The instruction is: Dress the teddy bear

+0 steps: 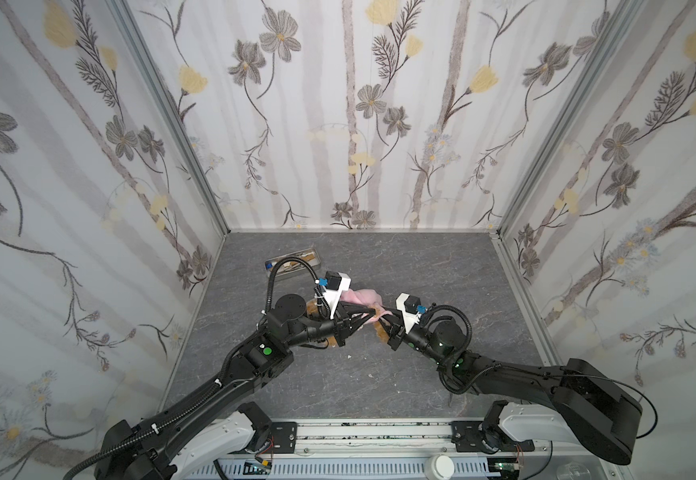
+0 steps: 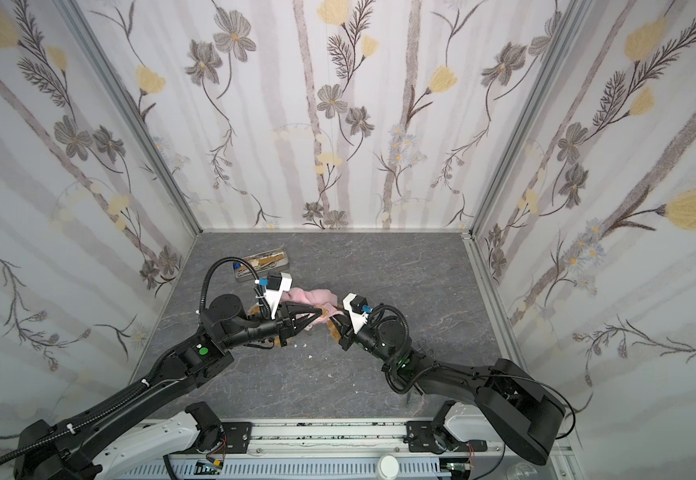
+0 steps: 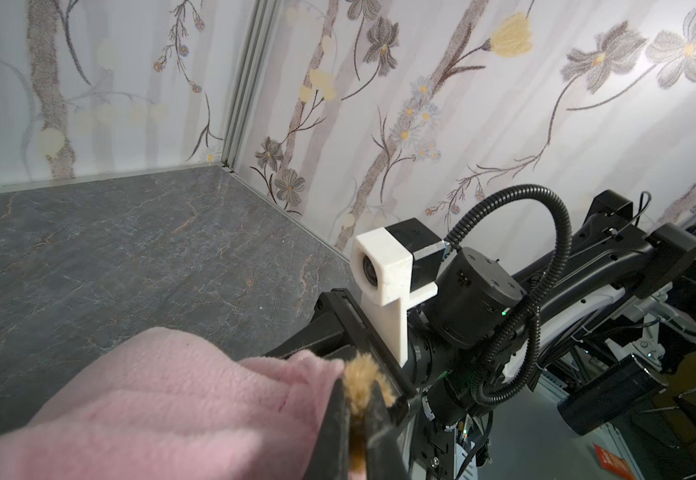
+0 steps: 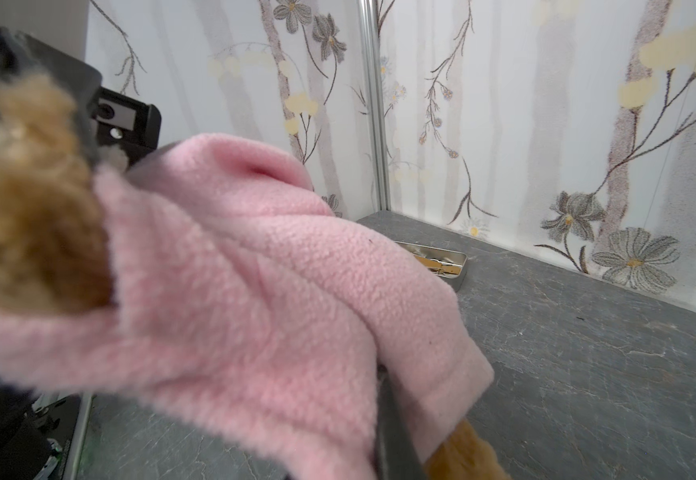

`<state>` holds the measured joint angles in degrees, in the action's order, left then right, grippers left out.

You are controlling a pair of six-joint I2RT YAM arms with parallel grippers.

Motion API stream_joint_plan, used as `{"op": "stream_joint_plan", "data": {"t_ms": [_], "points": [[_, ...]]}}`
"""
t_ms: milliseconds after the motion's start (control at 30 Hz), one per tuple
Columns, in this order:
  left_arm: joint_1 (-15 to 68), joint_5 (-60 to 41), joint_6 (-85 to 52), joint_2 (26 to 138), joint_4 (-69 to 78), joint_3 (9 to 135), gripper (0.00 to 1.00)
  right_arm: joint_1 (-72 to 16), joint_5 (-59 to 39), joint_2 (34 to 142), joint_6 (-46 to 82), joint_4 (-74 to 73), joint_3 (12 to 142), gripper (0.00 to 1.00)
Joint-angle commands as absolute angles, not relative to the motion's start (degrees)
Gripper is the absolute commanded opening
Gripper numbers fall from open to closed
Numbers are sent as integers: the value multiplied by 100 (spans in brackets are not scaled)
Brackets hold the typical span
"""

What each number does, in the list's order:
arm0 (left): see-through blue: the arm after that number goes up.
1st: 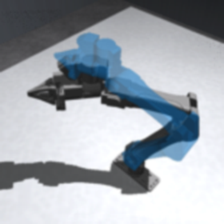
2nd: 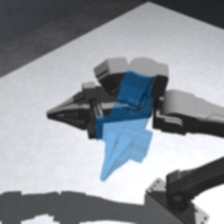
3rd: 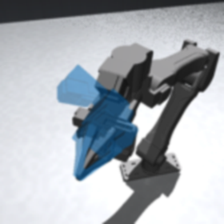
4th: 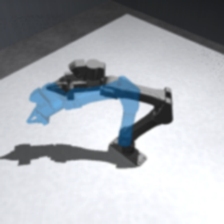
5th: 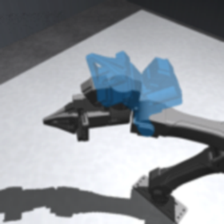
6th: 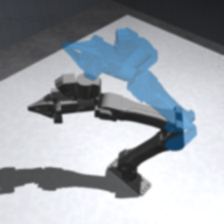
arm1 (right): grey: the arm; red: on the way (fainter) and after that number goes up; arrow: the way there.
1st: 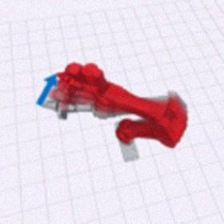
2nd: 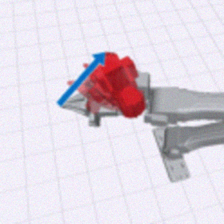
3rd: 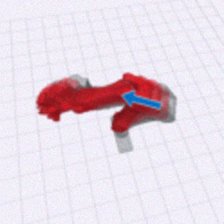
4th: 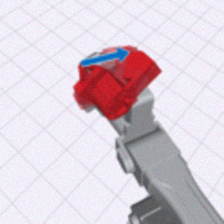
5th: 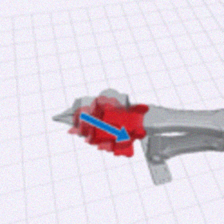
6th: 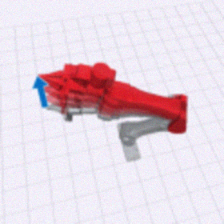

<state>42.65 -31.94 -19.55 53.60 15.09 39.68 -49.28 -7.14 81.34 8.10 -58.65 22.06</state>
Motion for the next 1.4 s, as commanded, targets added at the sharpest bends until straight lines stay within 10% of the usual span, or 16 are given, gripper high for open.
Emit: {"op": "stream_joint_plan", "data": {"t_ms": [0, 333, 1367], "points": [[4316, -3572, -786, 5302, 1062, 4217, 0, -4847, -1212, 7926, 575, -5168, 2242, 0], [4326, -1603, 1364, 5180, -221, 4464, 47, -4860, -875, 7289, -205, -3635, 2285, 0], [4869, -755, 2152, 7129, -2334, 5626, 31, -5271, -128, 7323, -513, -3522, 2510, 0]]}}
